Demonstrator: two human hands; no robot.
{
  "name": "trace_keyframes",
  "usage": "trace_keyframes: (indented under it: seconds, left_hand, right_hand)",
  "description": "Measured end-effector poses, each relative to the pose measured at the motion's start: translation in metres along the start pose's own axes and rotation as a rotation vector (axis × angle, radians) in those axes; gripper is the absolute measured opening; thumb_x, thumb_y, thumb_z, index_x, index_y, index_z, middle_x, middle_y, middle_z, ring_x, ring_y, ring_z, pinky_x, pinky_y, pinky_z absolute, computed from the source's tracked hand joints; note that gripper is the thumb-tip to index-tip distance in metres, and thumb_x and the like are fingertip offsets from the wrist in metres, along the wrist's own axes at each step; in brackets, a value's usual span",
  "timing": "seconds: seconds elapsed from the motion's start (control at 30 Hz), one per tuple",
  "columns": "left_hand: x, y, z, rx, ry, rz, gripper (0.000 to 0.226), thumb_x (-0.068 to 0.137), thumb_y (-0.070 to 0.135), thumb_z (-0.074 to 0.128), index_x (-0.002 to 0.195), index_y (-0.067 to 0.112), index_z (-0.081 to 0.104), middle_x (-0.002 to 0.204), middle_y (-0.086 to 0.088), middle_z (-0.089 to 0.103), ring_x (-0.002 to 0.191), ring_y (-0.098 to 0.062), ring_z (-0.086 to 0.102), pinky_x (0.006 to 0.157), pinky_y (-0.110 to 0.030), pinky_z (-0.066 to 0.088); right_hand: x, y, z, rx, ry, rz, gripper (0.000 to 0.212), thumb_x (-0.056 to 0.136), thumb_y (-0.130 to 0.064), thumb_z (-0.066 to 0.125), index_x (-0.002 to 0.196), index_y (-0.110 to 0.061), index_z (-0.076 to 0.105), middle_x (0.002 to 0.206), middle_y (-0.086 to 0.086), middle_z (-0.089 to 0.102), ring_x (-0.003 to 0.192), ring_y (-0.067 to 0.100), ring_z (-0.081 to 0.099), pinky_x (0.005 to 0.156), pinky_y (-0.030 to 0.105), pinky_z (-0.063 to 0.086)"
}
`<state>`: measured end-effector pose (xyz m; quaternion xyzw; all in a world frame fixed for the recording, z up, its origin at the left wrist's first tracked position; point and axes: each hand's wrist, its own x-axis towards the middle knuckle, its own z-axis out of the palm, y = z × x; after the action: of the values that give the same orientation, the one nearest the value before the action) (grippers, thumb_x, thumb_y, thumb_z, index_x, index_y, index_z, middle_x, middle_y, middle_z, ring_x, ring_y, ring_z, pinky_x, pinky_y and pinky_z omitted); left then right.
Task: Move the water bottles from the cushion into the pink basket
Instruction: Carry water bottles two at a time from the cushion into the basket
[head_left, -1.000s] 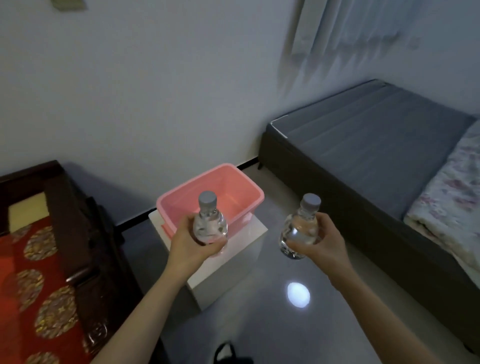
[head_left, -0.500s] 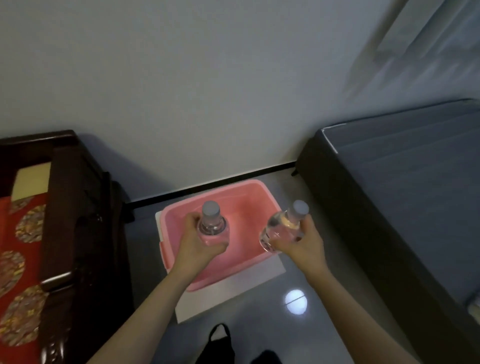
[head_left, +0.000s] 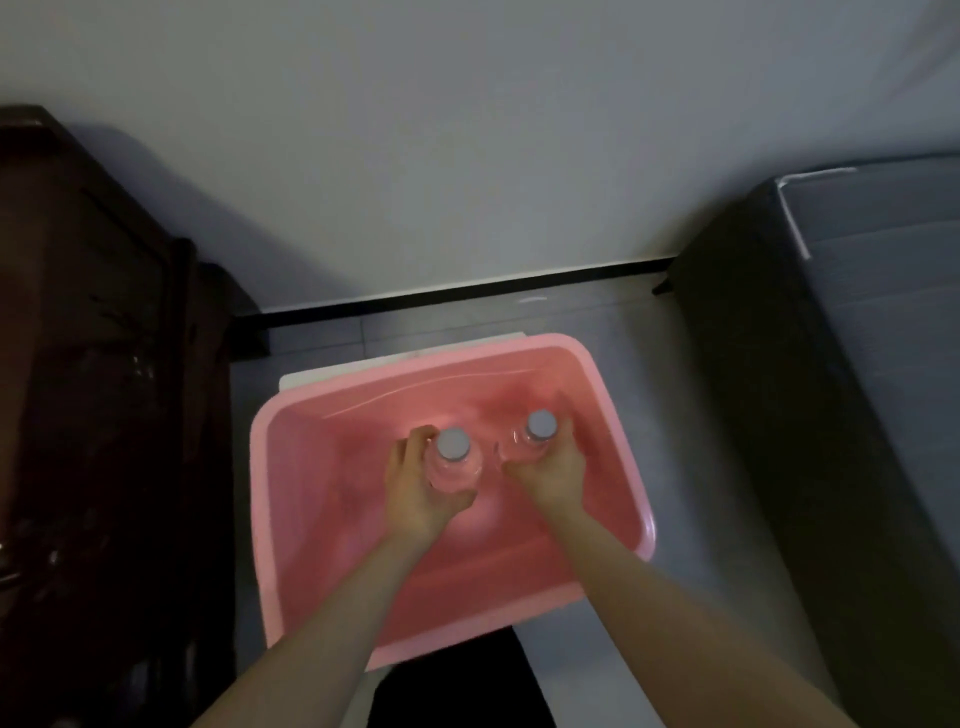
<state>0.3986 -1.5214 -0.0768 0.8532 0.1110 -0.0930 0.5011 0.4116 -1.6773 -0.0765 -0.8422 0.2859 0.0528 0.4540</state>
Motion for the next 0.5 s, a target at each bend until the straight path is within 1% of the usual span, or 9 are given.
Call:
trace_keyframes:
  seconds: [0.07,0.17,0.3,0.37,0.4,0.43,0.47,0.5]
  left_hand:
    - [0.009,-0.015,0.013,0.022,0.01,-0.032,0.07,0.048,0.004,0.086,0.111,0.006,0.056,0.108,-0.012,0.055,0.102,-0.03,0.05,0.085,-0.035,0.042]
    - [0.021,-0.031,0.028,0.059,0.016,-0.05,0.068,0.048,0.005,0.086,0.11,0.005,0.057,0.108,-0.013,0.056,0.101,-0.032,0.051,0.084,-0.037,0.042]
    - [0.032,-0.034,0.038,0.063,0.033,-0.06,0.066,0.051,0.009,0.087,0.11,0.008,0.058,0.108,-0.012,0.055,0.102,-0.031,0.051,0.085,-0.044,0.046]
    - [0.035,-0.034,0.041,0.06,0.042,-0.067,0.066,0.052,0.01,0.087,0.111,0.008,0.058,0.109,-0.012,0.056,0.102,-0.031,0.053,0.086,-0.044,0.046]
    - [0.035,-0.034,0.043,0.061,0.046,-0.07,0.067,0.052,0.01,0.087,0.112,0.008,0.058,0.109,-0.013,0.056,0.103,-0.032,0.053,0.087,-0.044,0.045]
    - [0.036,-0.034,0.043,0.064,0.047,-0.074,0.068,0.052,0.008,0.087,0.113,0.008,0.058,0.11,-0.013,0.056,0.104,-0.032,0.052,0.088,-0.043,0.045]
    - [0.036,-0.034,0.044,0.066,0.048,-0.073,0.069,0.052,0.007,0.086,0.114,0.007,0.057,0.111,-0.014,0.055,0.104,-0.033,0.052,0.088,-0.042,0.045]
    - [0.037,-0.033,0.046,0.067,0.047,-0.069,0.07,0.051,0.005,0.086,0.114,0.007,0.057,0.112,-0.014,0.054,0.105,-0.033,0.052,0.089,-0.04,0.044]
  right_hand:
    - [0.015,0.013,0.012,-0.025,-0.001,0.011,0.057,0.061,-0.016,0.084,0.108,-0.012,0.053,0.098,0.002,0.068,0.091,0.025,0.065,0.076,0.027,0.046]
    - [0.03,0.022,0.022,-0.035,-0.033,0.002,0.053,0.062,-0.021,0.082,0.105,-0.014,0.052,0.098,0.002,0.067,0.09,0.026,0.064,0.078,0.034,0.049]
    - [0.037,0.02,0.024,-0.001,-0.074,-0.019,0.052,0.063,-0.02,0.082,0.105,-0.012,0.051,0.101,0.003,0.066,0.091,0.022,0.062,0.081,0.033,0.048]
    - [0.035,0.023,0.026,0.002,-0.03,0.014,0.048,0.065,-0.019,0.081,0.1,-0.013,0.048,0.098,0.004,0.063,0.087,0.022,0.058,0.077,0.031,0.043]
    - [0.032,0.027,0.029,-0.007,-0.004,0.065,0.044,0.068,-0.02,0.078,0.098,-0.017,0.045,0.096,0.003,0.06,0.085,0.022,0.056,0.075,0.029,0.039]
    - [0.028,0.03,0.031,-0.005,-0.003,0.16,0.042,0.072,-0.019,0.074,0.1,-0.019,0.044,0.097,0.003,0.057,0.086,0.021,0.053,0.075,0.028,0.037]
    - [0.024,0.033,0.034,0.029,-0.021,0.308,0.041,0.075,-0.018,0.071,0.106,-0.02,0.045,0.099,0.004,0.056,0.088,0.023,0.054,0.077,0.028,0.04]
    - [0.023,0.034,0.038,0.105,-0.036,0.472,0.042,0.076,-0.016,0.07,0.112,-0.016,0.048,0.099,0.007,0.058,0.091,0.028,0.057,0.081,0.033,0.046]
